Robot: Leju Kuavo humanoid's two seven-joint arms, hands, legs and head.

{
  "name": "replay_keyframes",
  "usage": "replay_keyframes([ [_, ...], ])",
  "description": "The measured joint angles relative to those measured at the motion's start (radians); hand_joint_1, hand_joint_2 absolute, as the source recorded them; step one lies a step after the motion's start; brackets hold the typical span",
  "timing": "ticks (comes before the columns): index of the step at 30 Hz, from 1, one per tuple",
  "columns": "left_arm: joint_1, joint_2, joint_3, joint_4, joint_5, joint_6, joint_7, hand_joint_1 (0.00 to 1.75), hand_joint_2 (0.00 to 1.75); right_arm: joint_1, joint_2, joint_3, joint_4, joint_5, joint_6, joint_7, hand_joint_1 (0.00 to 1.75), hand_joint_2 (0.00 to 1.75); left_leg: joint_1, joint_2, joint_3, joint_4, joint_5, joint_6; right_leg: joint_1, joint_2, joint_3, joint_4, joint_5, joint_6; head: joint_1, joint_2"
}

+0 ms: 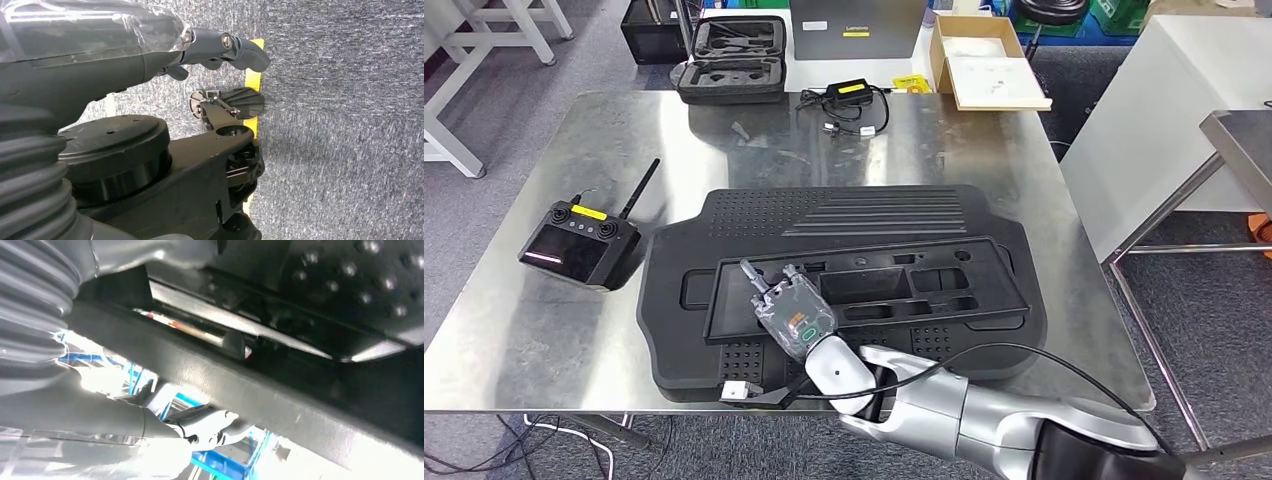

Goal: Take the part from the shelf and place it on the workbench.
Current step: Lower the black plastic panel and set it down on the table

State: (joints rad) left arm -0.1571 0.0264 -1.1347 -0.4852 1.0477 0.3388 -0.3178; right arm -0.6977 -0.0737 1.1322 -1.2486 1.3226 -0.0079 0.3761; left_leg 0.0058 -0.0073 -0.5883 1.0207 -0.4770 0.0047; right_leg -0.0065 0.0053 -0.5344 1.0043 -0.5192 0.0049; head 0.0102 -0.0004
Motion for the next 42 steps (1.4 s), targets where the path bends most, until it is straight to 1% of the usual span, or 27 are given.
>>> replay_keyframes([
  [5, 0.0, 0.001, 0.0, 0.0, -0.001, 0.0, 0.0, 0.0, 1.75, -0.007, 0.005, 0.007, 0.0, -0.002, 0.002, 0.0, 0.0, 1.75, 0.0, 0.0, 0.002, 0.0, 0.0, 0.0, 0.0, 0.0, 0.002, 0.0, 0.0, 0.0, 0.0, 0.0],
  [9, 0.0, 0.001, 0.0, 0.0, -0.001, 0.0, 0.0, 0.0, 1.75, -0.01, 0.007, 0.013, 0.0, -0.008, 0.014, 0.002, 0.0, 0.0, 0.0, 0.0, 0.002, 0.0, 0.0, 0.0, 0.0, 0.0, 0.003, 0.0, 0.0, 0.0, 0.0, 0.0],
  [12, 0.0, 0.002, 0.0, 0.0, -0.002, -0.001, 0.0, 0.0, 1.75, -0.018, 0.008, 0.017, -0.002, -0.02, 0.046, 0.01, 0.0, 0.0, 0.0, 0.0, 0.003, 0.0, 0.0, 0.0, 0.0, 0.0, 0.003, 0.0, 0.0, 0.0, 0.0, 0.0],
  [16, 0.0, 0.003, 0.0, 0.0, -0.001, -0.003, 0.0, 0.0, 1.75, -0.033, 0.007, 0.018, -0.031, -0.037, 0.115, 0.026, 0.0, 0.0, 0.0, 0.001, 0.004, 0.0, 0.0, 0.0, 0.0, 0.0, 0.003, 0.0, 0.0, 0.0, 0.0, 0.0],
  [21, 0.002, 0.006, 0.0, 0.0, 0.0, -0.01, -0.003, 0.0, 1.75, -0.048, -0.002, 0.018, -0.089, -0.1, 0.205, 0.053, 0.0, 0.0, 0.0, 0.001, 0.004, 0.0, 0.0, 0.0, 0.0, 0.0, 0.003, 0.0, 0.0, 0.0, 0.0, 0.0],
  [28, 0.002, 0.006, 0.0, 0.0, 0.0, -0.013, -0.005, 0.0, 1.75, -0.055, -0.007, 0.017, -0.105, -0.125, 0.235, 0.062, 0.0, 0.0, 0.0, 0.001, 0.004, 0.0, 0.0, 0.0, 0.0, 0.0, 0.003, 0.0, 0.0, 0.0, 0.0, 0.0],
  [29, 0.002, 0.007, 0.0, 0.0, -0.001, -0.016, -0.005, 0.0, 1.75, -0.058, -0.012, 0.016, -0.118, -0.151, 0.26, 0.072, 0.0, 0.0, 0.0, 0.001, 0.004, 0.0, 0.0, 0.0, 0.0, 0.0, 0.003, 0.0, 0.0, 0.0, 0.0, 0.0],
  [32, 0.0, 0.009, 0.0, 0.0, -0.017, -0.03, -0.001, 0.0, 1.75, -0.074, -0.06, 0.0, -0.226, -0.333, 0.378, 0.145, 0.0, 0.0, 0.0, 0.001, 0.004, 0.0, 0.0, 0.0, 0.0, 0.001, 0.003, 0.0, 0.0, 0.0, 0.0, 0.0],
  [33, 0.0, 0.01, 0.0, 0.0, -0.023, -0.033, 0.001, 0.0, 1.75, -0.078, -0.077, -0.005, -0.261, -0.38, 0.398, 0.166, 0.0, 0.0, 0.0, 0.001, 0.004, 0.0, 0.0, 0.0, 0.0, 0.001, 0.003, 0.0, 0.0, 0.0, 0.0, 0.0],
  [38, -0.001, 0.01, 0.0, 0.0, -0.036, -0.038, 0.003, 0.0, 1.75, -0.085, -0.126, -0.023, -0.359, -0.471, 0.398, 0.193, 0.0, 0.0, 0.0, 0.001, 0.004, 0.0, 0.0, 0.0, 0.0, 0.001, 0.003, 0.0, 0.0, 0.0, 0.0, 0.0],
  [40, -0.001, 0.01, 0.0, 0.001, -0.04, -0.038, 0.003, 0.0, 1.75, -0.085, -0.146, -0.032, -0.405, -0.5, 0.367, 0.192, 0.0, 0.0, 0.0, 0.001, 0.004, 0.0, 0.0, 0.0, 0.0, 0.001, 0.003, -0.001, 0.0, 0.0, 0.0, 0.0],
  [42, 0.0, 0.011, 0.0, 0.001, -0.042, -0.038, 0.001, 0.0, 1.75, -0.084, -0.167, -0.047, -0.453, -0.527, 0.313, 0.186, 0.0, 0.0, 0.0, 0.001, 0.004, 0.0, 0.0, 0.0, 0.0, 0.001, 0.003, -0.001, 0.0, 0.0, 0.0, 0.0],
])
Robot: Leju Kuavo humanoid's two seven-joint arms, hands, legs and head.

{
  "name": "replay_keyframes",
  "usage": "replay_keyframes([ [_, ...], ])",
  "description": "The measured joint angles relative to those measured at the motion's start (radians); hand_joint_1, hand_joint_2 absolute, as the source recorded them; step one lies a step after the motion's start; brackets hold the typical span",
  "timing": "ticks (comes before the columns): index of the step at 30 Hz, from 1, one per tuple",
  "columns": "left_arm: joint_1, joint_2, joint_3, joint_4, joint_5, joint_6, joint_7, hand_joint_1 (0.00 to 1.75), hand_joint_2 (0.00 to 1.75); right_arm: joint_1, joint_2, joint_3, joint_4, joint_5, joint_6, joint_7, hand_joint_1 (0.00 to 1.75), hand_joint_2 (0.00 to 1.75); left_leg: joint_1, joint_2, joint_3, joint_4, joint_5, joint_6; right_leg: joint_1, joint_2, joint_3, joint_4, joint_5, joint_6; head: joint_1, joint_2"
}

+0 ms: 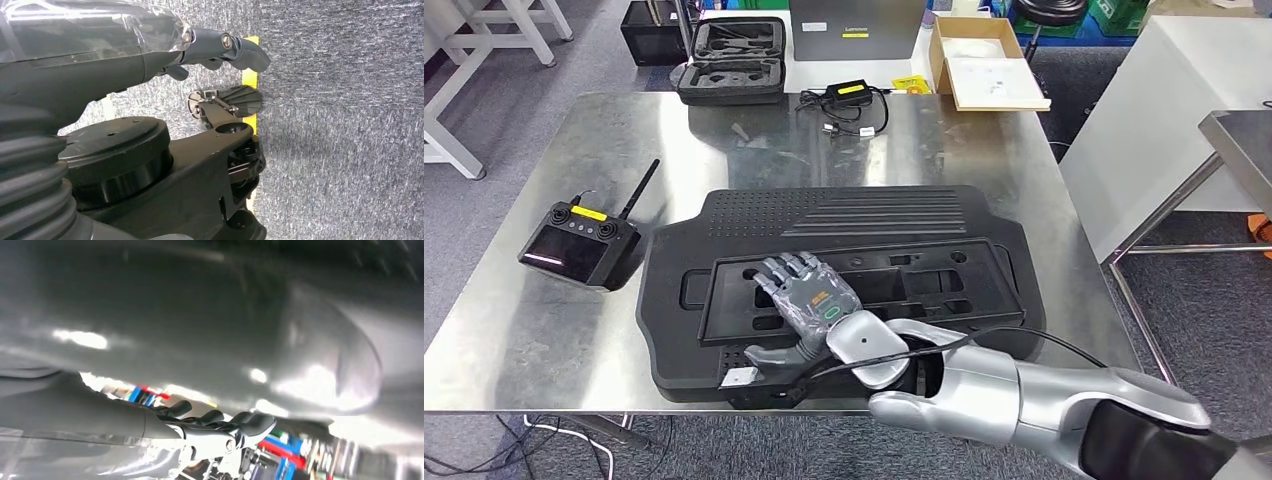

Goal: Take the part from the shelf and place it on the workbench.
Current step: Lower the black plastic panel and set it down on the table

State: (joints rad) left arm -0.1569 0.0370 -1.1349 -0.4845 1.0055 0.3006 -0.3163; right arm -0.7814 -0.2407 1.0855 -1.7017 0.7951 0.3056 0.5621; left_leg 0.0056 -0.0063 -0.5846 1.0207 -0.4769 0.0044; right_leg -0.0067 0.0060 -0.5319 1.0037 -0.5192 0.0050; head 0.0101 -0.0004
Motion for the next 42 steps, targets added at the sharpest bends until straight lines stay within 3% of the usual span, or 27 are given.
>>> replay_keyframes([
  [7, 0.001, 0.0, 0.0, 0.002, -0.009, -0.005, -0.015, 0.0, 1.75, 0.035, -0.066, -0.083, -0.134, -0.081, -0.207, -0.077, 0.0, 0.0, 0.0, 0.0, 0.0, 0.0, 0.0, 0.0, 0.0, 0.0, 0.0, 0.0, 0.0, 0.0, 0.0, 0.0],
  [14, 0.001, 0.0, 0.0, 0.003, -0.01, -0.007, -0.018, 0.0, 1.75, 0.058, -0.104, -0.14, -0.204, -0.077, -0.246, -0.095, 0.0, 0.0, 0.0, 0.0, 0.0, 0.0, 0.0, 0.0, 0.0, 0.0, 0.0, 0.0, 0.0, 0.0, 0.0, 0.0],
  [18, 0.001, 0.0, 0.0, 0.004, -0.019, -0.007, -0.02, 0.0, 1.75, 0.09, -0.116, -0.174, -0.235, 0.008, -0.42, -0.137, 0.0, 1.75, 0.0, 0.0, 0.0, 0.0, 0.0, 0.0, 0.0, 0.0, 0.0, 0.0, 0.0, 0.0, 0.0, 0.0],
  [23, -0.001, 0.0, -0.002, 0.005, -0.044, -0.002, -0.013, 0.0, 1.75, 0.196, -0.135, -0.261, -0.295, 0.285, -0.741, -0.168, 0.0, 1.75, 0.0, -0.001, 0.0, 0.0, -0.001, 0.0, 0.0, 0.0, 0.001, -0.001, 0.0, 0.0, -0.001, 0.0],
  [29, -0.006, -0.002, -0.004, 0.005, -0.054, 0.012, -0.009, 0.0, 1.75, 0.337, -0.14, -0.359, -0.343, 0.584, -0.972, -0.137, 0.0, 1.75, 0.0, 0.001, 0.001, 0.0, -0.002, 0.0, 0.0, 0.001, 0.001, -0.001, -0.001, 0.0, -0.002, 0.0],
  [34, -0.003, -0.002, -0.004, 0.005, -0.055, 0.025, -0.009, 0.0, 1.75, 0.44, -0.115, -0.462, -0.444, 0.725, -0.997, -0.167, 0.0, 1.75, 0.0, 0.001, 0.001, -0.001, -0.002, -0.001, 0.0, 0.001, 0.001, -0.001, -0.001, 0.0, -0.002, 0.0],
  [42, -0.002, -0.002, -0.004, 0.005, -0.054, 0.029, -0.009, 0.0, 1.75, 0.496, -0.087, -0.551, -0.551, 0.743, -0.998, -0.168, 0.0, 1.75, 0.0, 0.001, 0.002, -0.001, -0.002, -0.001, 0.0, 0.001, 0.002, -0.001, -0.001, 0.0, -0.002, 0.0],
])
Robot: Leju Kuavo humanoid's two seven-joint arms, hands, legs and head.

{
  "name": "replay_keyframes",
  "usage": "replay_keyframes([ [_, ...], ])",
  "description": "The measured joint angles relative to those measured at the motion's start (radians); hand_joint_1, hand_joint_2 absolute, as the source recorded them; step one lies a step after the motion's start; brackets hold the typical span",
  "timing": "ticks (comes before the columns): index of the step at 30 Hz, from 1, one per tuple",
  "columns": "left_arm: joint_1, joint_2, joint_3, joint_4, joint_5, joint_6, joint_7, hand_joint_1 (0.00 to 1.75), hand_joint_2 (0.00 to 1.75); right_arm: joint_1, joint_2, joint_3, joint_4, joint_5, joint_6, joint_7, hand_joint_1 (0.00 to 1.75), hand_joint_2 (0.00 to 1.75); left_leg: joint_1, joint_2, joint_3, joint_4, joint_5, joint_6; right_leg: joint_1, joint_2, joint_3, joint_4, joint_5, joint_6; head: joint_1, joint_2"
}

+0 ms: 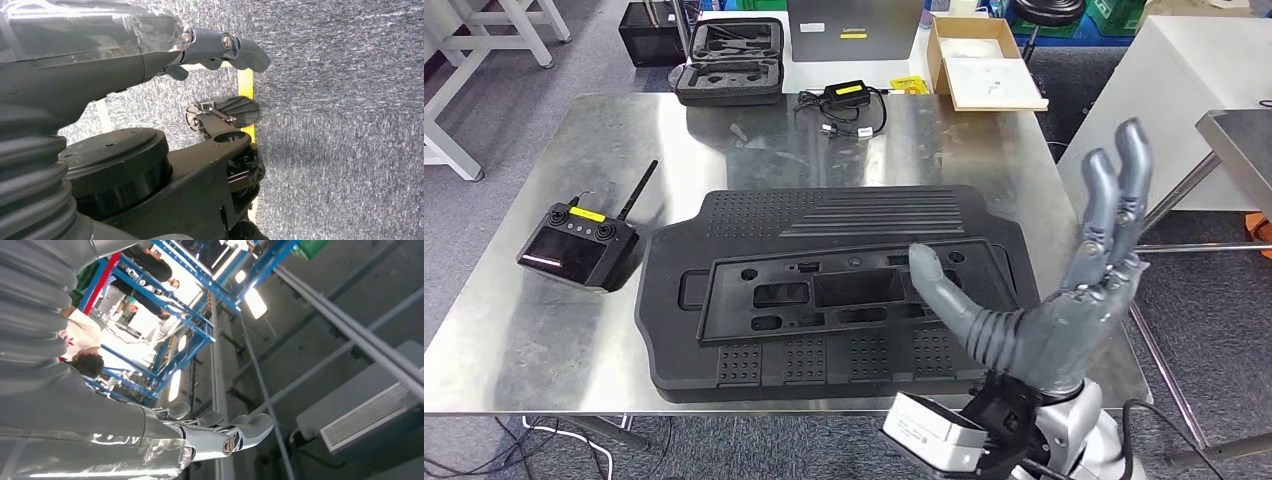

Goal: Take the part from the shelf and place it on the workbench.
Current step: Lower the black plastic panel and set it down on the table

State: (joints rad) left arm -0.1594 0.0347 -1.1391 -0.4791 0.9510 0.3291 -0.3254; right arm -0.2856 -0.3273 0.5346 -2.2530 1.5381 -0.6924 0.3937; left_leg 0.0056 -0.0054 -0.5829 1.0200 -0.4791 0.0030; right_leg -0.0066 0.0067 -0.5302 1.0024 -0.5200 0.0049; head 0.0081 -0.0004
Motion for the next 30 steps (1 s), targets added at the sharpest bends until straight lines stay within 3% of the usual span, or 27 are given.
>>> replay_keyframes([
  [29, 0.0, -0.002, 0.0, 0.0, 0.003, 0.005, -0.007, 0.0, 1.75, 0.015, 0.015, -0.041, -0.055, 0.02, 0.0, 0.014, 0.0, 1.75, 0.0, 0.0, 0.0, 0.0, 0.0, 0.0, 0.0, 0.0, 0.0, 0.0, 0.0, 0.0, 0.0, 0.0],
  [30, 0.001, -0.002, 0.0, 0.0, 0.006, 0.007, -0.01, 0.0, 1.31, 0.016, 0.015, -0.041, -0.056, 0.025, 0.0, 0.022, 0.0, 1.75, 0.0, 0.0, 0.0, 0.0, 0.0, 0.0, 0.0, 0.0, 0.0, 0.0, 0.0, 0.0, 0.0, 0.0],
])
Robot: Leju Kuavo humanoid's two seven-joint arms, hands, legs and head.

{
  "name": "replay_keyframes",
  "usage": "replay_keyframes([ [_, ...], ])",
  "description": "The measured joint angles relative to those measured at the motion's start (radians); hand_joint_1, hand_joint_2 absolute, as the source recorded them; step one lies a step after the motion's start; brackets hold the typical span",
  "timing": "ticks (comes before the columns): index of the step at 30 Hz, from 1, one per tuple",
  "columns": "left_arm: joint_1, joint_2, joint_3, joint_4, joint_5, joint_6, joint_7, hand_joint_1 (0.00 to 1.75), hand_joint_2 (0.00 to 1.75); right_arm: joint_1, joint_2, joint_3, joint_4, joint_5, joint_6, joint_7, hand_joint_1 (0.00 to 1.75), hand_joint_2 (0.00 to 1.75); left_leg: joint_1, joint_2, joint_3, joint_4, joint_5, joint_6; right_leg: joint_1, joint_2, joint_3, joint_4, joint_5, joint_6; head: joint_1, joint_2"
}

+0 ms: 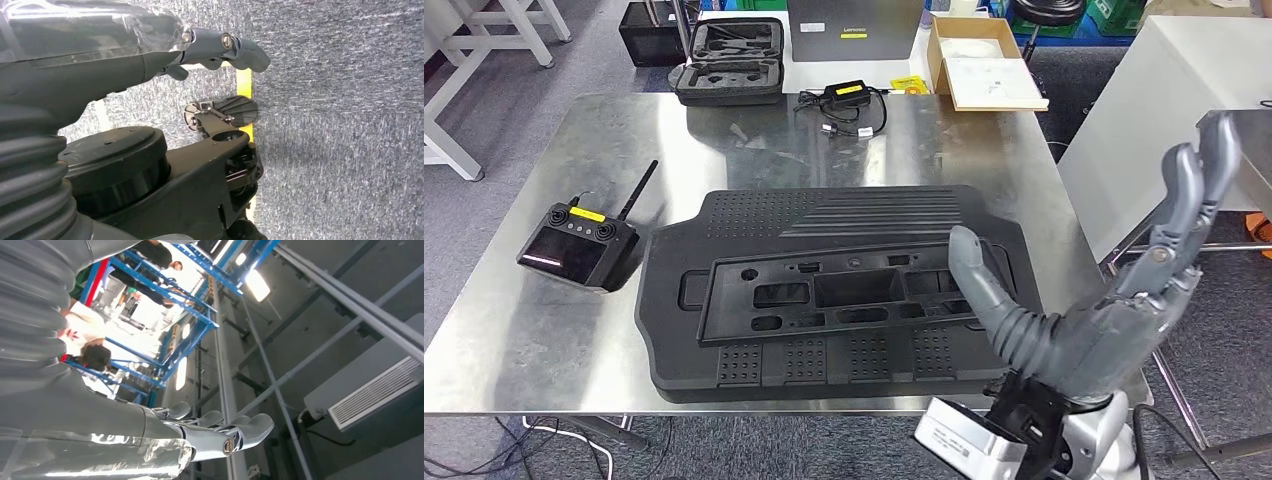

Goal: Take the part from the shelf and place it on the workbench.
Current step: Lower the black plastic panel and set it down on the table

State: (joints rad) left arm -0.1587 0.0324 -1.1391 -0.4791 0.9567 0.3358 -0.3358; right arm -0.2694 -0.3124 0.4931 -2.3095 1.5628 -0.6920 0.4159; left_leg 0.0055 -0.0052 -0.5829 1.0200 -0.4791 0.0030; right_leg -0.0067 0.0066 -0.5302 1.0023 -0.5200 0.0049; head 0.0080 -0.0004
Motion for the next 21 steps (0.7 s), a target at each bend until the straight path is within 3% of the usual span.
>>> replay_keyframes([
  [3, 0.003, 0.0, 0.0, 0.0, 0.008, 0.01, -0.013, 0.0, 0.0, 0.009, 0.0, 0.0, -0.005, 0.006, 0.0, 0.016, 0.0, 1.75, 0.0, 0.0, 0.0, 0.0, 0.0, 0.0, 0.0, 0.0, 0.0, 0.0, 0.0, 0.0, 0.0, 0.0],
  [12, 0.015, -0.005, 0.0, 0.0, 0.028, 0.113, -0.016, 0.0, 0.0, 0.049, 0.009, 0.0, -0.016, 0.007, 0.0, 0.038, 0.0, 1.75, -0.001, 0.0, 0.0, 0.0, 0.0, 0.0, -0.001, 0.0, 0.0, 0.0, 0.0, 0.0, 0.0, 0.0],
  [21, 0.014, -0.006, 0.0, 0.011, 0.029, 0.125, -0.015, 0.0, 0.0, 0.076, 0.029, 0.0, -0.017, -0.016, 0.0, 0.035, 0.0, 1.75, -0.009, 0.0, 0.0, 0.004, -0.003, 0.005, -0.007, 0.0, 0.001, -0.001, 0.0, 0.004, 0.0, 0.0],
])
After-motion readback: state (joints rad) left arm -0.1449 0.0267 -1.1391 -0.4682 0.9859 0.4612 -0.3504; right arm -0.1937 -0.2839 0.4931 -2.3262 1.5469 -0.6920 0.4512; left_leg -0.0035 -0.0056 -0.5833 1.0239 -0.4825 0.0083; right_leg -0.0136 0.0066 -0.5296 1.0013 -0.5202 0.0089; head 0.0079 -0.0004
